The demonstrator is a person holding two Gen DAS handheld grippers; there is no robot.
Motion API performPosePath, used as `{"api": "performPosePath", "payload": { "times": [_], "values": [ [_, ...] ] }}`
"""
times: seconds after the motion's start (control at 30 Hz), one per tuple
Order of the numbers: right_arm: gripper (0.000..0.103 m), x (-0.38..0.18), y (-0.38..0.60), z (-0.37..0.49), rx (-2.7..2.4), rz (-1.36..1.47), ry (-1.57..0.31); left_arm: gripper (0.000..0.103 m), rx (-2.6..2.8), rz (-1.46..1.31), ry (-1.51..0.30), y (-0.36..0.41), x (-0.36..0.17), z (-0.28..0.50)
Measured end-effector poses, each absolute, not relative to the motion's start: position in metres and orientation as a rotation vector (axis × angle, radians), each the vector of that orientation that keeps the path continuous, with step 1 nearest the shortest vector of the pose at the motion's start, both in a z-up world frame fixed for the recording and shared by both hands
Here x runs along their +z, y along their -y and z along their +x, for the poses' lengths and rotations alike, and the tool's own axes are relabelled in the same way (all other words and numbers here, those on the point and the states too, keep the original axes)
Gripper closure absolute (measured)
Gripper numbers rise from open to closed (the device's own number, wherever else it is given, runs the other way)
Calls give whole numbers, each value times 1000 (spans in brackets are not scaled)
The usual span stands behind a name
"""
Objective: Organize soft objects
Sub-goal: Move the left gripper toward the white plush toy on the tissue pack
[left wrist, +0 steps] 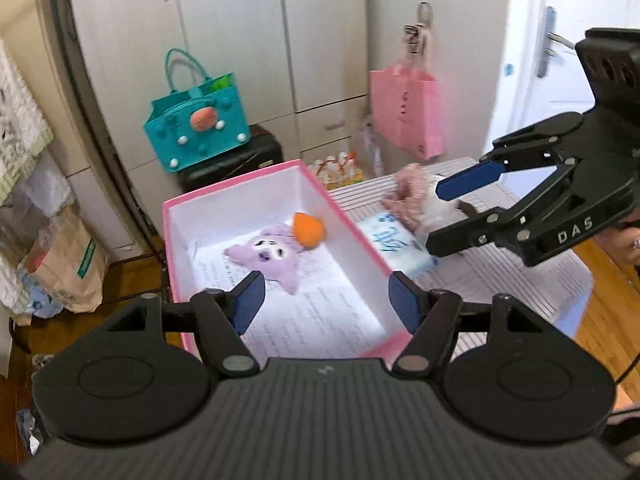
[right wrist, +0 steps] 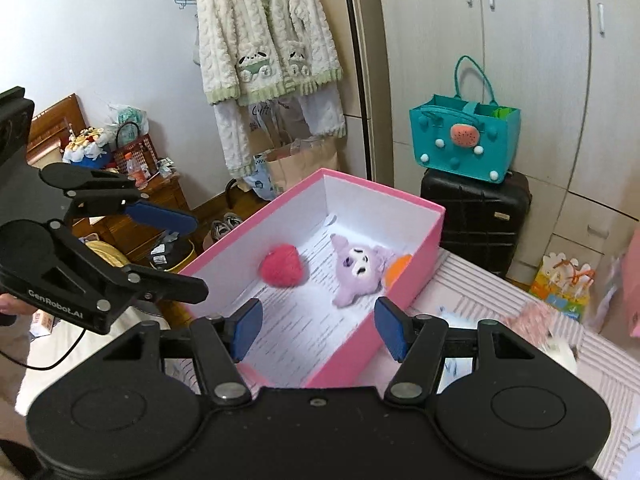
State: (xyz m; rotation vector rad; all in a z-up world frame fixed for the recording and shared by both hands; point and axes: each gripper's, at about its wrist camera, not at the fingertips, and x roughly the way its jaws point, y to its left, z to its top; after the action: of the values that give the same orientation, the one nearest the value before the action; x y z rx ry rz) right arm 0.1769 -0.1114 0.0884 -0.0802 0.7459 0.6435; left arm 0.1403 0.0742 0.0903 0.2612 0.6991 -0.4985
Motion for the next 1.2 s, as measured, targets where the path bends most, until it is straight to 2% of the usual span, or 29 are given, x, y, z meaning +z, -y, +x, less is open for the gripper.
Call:
{"api": "performPosePath", "payload": {
  "times": [0.23,0.37,0.73,1.2],
  "values": [
    [36,99,149,131,598,-58,-700,26,-557,301,-678,-54,90,107],
    [35,93,173,108,558,-46,-693,25,-598,304,-690,-41,82,94],
    [35,46,227,70,469,-51,-705,25,-738,333,-759,20,44,79],
    [35,-8,282,96,430,-14,-716,26,-758,194,-697,67,1,110]
  ]
}}
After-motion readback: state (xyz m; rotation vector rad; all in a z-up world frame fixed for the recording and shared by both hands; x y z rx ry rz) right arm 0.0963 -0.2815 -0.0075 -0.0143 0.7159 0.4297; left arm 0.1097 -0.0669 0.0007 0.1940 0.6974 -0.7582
